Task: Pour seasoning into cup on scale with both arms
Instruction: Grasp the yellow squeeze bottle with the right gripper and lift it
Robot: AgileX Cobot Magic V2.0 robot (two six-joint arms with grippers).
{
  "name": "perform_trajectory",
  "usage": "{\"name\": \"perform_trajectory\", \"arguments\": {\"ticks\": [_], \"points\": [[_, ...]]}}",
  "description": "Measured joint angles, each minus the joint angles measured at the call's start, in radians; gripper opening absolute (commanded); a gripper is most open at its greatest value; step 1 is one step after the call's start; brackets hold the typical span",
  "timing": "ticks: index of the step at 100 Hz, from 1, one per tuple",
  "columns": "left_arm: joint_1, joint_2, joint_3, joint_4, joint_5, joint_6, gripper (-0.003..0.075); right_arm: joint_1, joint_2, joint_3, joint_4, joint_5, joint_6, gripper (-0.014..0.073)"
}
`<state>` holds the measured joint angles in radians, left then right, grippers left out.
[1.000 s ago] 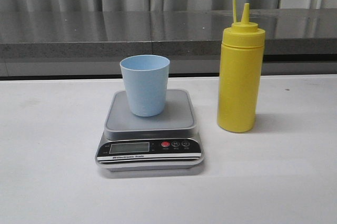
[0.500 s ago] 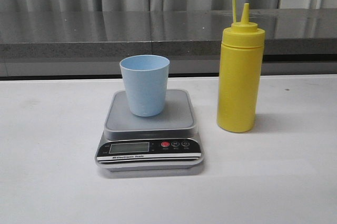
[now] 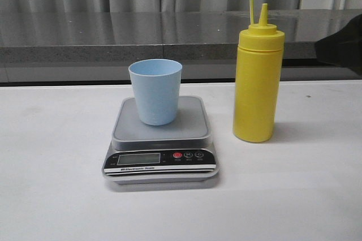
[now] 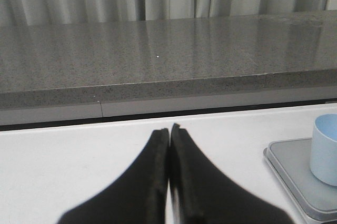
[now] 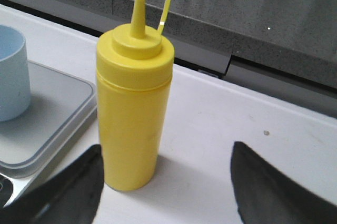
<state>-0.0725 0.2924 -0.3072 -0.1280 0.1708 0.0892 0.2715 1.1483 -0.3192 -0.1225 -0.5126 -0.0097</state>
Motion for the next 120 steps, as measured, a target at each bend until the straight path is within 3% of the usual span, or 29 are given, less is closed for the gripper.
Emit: {"name": "perform_trajectory", "arguments": {"ticks": [70, 120], "points": [[0.0, 0.0, 0.0, 0.0, 0.0, 0.0, -0.0018, 0.0, 0.442, 0.024, -0.028, -0.566, 0.102, 0.0584], [0.0, 0.0, 0.0, 0.0, 0.0, 0.0, -0.0018, 0.0, 0.596, -0.106, -0.068, -0.603, 0.107, 0.0584]]}}
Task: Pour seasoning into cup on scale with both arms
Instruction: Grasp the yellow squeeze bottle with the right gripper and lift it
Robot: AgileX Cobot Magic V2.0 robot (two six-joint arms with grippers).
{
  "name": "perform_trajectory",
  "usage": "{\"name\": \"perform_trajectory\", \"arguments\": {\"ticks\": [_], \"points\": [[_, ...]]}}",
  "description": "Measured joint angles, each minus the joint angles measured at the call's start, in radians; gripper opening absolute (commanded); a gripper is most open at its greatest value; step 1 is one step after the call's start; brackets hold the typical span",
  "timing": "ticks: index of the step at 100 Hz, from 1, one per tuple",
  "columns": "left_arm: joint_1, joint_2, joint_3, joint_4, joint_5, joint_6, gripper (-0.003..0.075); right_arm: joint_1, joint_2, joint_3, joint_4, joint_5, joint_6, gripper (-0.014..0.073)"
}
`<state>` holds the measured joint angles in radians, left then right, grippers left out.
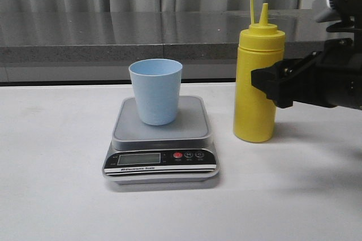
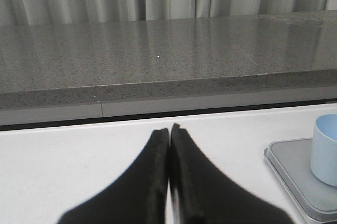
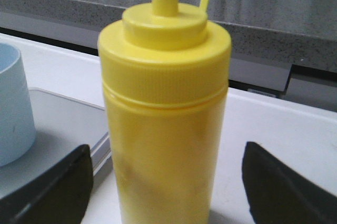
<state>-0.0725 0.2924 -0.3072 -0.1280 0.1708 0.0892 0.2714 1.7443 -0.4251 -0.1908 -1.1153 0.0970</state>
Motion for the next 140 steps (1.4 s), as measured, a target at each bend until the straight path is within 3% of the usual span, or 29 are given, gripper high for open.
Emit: {"name": "perform_trajectory", "arguments": {"ticks": [68, 76, 98, 140], "points": [[0.0, 0.0, 0.0, 0.0, 0.0, 0.0, -0.0018, 0.0, 0.13, -0.138, -0.039, 0.033, 0.055, 0.0578], [0.0, 0.0, 0.0, 0.0, 0.0, 0.0, -0.0018, 0.0, 0.13, -0.145, -0.039, 0.035, 0.055, 0.0531], [0.0, 0.0, 0.0, 0.0, 0.0, 0.0, -0.0018, 0.0, 0.13, -0.154, -0.045, 0.048, 0.056, 0.0262], [0.0, 0.0, 0.0, 0.0, 0.0, 0.0, -0.0018, 0.002, 0.036, -0.172, -0.123, 0.116, 0.054, 0.0255]]}}
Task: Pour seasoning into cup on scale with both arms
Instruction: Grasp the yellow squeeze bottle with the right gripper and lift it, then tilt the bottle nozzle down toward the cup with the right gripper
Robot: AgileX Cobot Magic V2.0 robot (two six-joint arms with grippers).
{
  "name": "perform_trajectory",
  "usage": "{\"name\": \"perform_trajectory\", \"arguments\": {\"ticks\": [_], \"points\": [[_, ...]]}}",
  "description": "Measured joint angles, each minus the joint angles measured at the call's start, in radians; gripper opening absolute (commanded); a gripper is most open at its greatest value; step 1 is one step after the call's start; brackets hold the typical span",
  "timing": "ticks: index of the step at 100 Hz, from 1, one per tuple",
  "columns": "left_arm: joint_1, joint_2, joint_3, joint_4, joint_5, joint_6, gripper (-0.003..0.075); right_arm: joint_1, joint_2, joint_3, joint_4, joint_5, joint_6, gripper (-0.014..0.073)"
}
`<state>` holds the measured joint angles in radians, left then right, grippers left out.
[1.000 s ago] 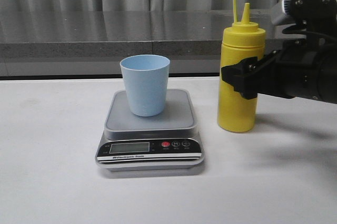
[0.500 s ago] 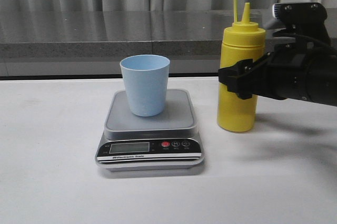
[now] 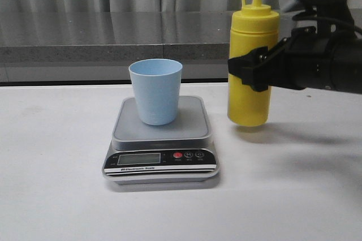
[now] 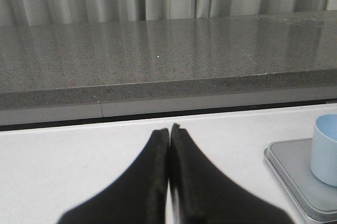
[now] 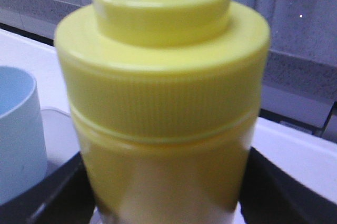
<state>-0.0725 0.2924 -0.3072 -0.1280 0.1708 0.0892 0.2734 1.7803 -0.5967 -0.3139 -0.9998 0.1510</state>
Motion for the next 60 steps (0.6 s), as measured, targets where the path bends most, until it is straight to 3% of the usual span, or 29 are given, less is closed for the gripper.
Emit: {"name": "perform_trajectory", "arguments": {"ticks": [14, 43, 60], "points": [[0.0, 0.0, 0.0, 0.0, 0.0, 0.0, -0.0018, 0.0, -0.071, -0.06, -0.051, 0.17, -0.028, 0.0255], [0.0, 0.0, 0.0, 0.0, 0.0, 0.0, -0.0018, 0.002, -0.12, -0.251, -0.323, 0.59, -0.048, 0.0255], [0.0, 0.0, 0.0, 0.0, 0.0, 0.0, -0.0018, 0.035, -0.12, -0.348, -0.42, 0.805, -0.051, 0.0255]]}}
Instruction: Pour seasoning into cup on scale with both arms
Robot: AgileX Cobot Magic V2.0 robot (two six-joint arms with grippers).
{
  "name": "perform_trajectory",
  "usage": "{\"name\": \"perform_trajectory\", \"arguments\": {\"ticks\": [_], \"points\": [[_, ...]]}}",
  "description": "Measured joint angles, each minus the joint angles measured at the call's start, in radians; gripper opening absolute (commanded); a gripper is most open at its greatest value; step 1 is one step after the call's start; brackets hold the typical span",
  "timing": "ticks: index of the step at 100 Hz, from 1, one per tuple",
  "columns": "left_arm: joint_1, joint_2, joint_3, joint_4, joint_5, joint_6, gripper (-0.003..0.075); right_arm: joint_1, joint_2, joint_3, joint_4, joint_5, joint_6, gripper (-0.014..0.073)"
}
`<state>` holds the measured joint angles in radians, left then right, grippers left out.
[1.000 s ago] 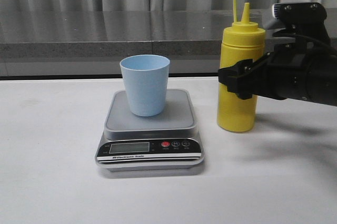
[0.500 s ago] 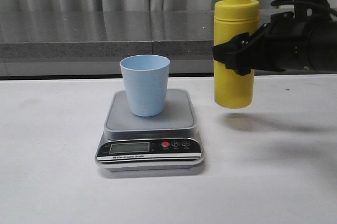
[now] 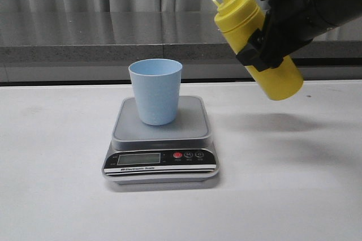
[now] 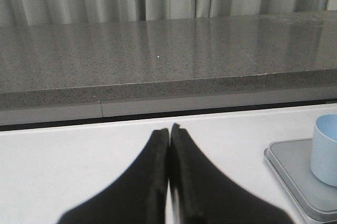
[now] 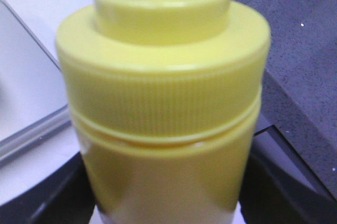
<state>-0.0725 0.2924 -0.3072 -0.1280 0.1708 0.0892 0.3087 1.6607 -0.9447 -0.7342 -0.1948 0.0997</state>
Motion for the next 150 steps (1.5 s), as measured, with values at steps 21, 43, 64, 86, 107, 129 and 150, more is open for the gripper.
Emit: {"name": "perform_trajectory", "arguments": {"ticks": [21, 43, 64, 86, 107, 129, 150], "points": [[0.0, 0.0, 0.0, 0.0, 0.0, 0.0, -0.0018, 0.08, 0.0, -0.082, -0.168, 0.171, 0.0, 0.0255], [0.0, 0.0, 0.0, 0.0, 0.0, 0.0, -0.0018, 0.141, 0.0, -0.107, -0.33, 0.273, 0.0, 0.0255], [0.0, 0.0, 0.0, 0.0, 0.0, 0.0, -0.0018, 0.175, 0.006, -0.141, -0.43, 0.369, -0.002, 0.0255], [0.0, 0.0, 0.0, 0.0, 0.0, 0.0, -0.0018, 0.213, 0.025, -0.165, -0.548, 0.434, -0.002, 0.0255], [0.0, 0.0, 0.0, 0.0, 0.0, 0.0, -0.0018, 0.247, 0.038, -0.165, -0.671, 0.456, -0.002, 0.0255], [0.0, 0.0, 0.0, 0.0, 0.0, 0.0, -0.0018, 0.284, 0.038, -0.165, -0.781, 0.511, -0.002, 0.0255], [0.0, 0.0, 0.0, 0.0, 0.0, 0.0, -0.0018, 0.293, 0.038, -0.165, -0.872, 0.522, -0.002, 0.0255]]}}
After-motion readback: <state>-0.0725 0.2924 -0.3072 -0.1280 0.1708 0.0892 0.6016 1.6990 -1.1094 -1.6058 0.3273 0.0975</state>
